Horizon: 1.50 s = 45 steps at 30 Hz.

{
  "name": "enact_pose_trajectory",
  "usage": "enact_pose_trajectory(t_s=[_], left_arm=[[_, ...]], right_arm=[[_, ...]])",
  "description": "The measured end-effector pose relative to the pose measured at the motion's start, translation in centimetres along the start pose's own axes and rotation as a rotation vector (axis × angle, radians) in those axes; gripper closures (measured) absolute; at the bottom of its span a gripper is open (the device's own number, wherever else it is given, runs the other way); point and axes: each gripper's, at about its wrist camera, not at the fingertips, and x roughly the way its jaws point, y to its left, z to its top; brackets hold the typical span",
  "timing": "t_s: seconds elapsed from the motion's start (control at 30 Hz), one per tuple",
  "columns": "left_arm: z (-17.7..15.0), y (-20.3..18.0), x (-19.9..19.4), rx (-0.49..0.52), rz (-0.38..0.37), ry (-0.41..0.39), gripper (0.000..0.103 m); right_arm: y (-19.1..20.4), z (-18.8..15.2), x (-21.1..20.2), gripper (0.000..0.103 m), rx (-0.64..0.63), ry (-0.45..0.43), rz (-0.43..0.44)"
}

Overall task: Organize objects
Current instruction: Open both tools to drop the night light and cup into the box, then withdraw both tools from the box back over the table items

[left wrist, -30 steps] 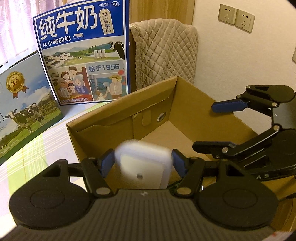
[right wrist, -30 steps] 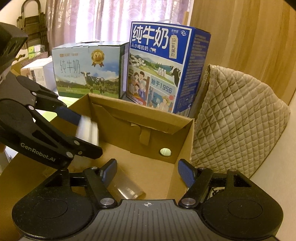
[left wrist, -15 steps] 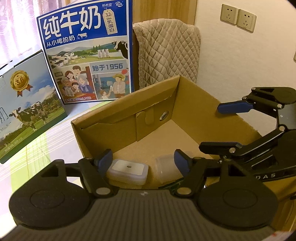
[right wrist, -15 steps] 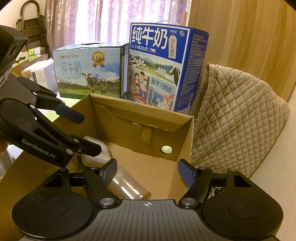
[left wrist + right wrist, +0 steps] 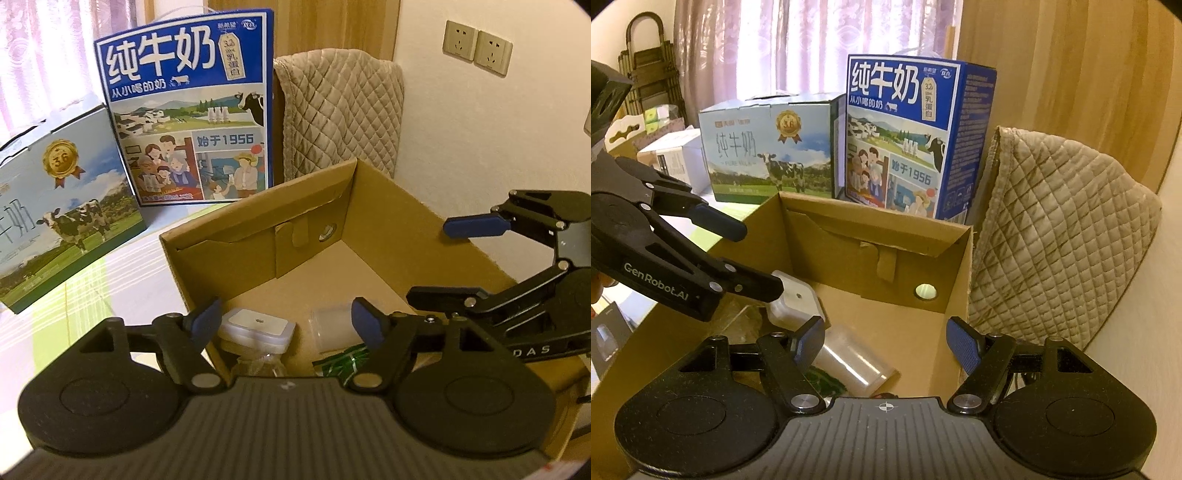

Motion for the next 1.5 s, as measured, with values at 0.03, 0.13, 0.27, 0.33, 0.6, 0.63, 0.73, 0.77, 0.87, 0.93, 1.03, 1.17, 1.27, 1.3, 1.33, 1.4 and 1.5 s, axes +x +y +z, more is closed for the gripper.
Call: enact_pose_trajectory(t_s=[0.03, 0.13, 0.27, 0.33, 0.6, 0.63, 0.73, 0.77, 0.87, 0.93, 1.03, 1.17, 1.27, 1.3, 1.33, 1.4, 1.5], left_arm=[[-0.1, 0.0, -0.4, -0.006, 0.002, -0.004, 0.026], [-0.4, 0.0, -1.8, -0.025, 0.005, -0.02, 0.022], [-0.9, 0.0, -4.0, -0.051, 0.011, -0.051, 0.016], [-1.2, -0.1, -5.2, -0.061, 0.015, -0.068, 0.015], [-2.4, -0.4, -10.2, -0.083, 0.044, -0.146, 0.004], [-2.6, -0.5, -10.9, -0.083, 0.05, -0.156, 0.003], [-3.3, -0.7, -12.6, -0.087, 0.076, -0.18, 0.001], [-3.6, -0.7, -13.2, -0.091, 0.084, -0.186, 0.001], [-4.5, -0.8, -14.9, -0.105, 0.103, -0.199, 0.001], [-5.3, -0.9, -15.8, -0.111, 0.113, -0.196, 0.001], [-6.6, -0.9, -17.1, -0.116, 0.137, -0.191, 0.001], [-8.1, -1.0, -18.9, -0.125, 0.168, -0.204, 0.001], [-9.4, -0.7, -20.2, -0.146, 0.165, -0.204, 0.001], [-9.8, -0.7, -20.6, -0.151, 0.17, -0.203, 0.001], [-10.2, -0.6, -21.0, -0.154, 0.179, -0.197, 0.001], [-10.9, -0.4, -21.6, -0.161, 0.203, -0.183, 0.001], [-12.1, 0.0, -22.3, -0.169, 0.228, -0.162, 0.001]], right_arm=[[0.0, -0.1, -0.3, 0.033, 0.005, -0.002, 0.0], [0.3, -0.3, -1.4, 0.033, 0.029, -0.016, 0.005], [0.7, -0.7, -3.0, 0.033, 0.075, -0.033, 0.013], [1.0, -0.9, -3.9, 0.033, 0.095, -0.041, 0.019], [1.8, -1.6, -7.6, 0.033, 0.192, -0.09, 0.035], [2.0, -1.7, -8.1, 0.033, 0.203, -0.094, 0.035], [2.4, -2.1, -9.5, 0.033, 0.229, -0.104, 0.035], [2.5, -2.2, -9.9, 0.033, 0.241, -0.105, 0.033], [2.9, -2.7, -11.1, 0.033, 0.269, -0.109, 0.038], [3.3, -3.1, -11.9, 0.033, 0.282, -0.113, 0.04], [3.8, -3.6, -12.9, 0.033, 0.312, -0.107, 0.046], [4.2, -4.5, -14.0, 0.033, 0.372, -0.096, 0.058], [4.8, -4.9, -14.7, 0.033, 0.395, -0.092, 0.077], [5.1, -5.0, -14.9, 0.033, 0.398, -0.092, 0.082], [5.4, -5.1, -15.1, 0.033, 0.4, -0.091, 0.088], [6.0, -5.2, -15.4, 0.033, 0.397, -0.087, 0.096], [7.1, -5.3, -15.6, 0.033, 0.379, -0.075, 0.108]])
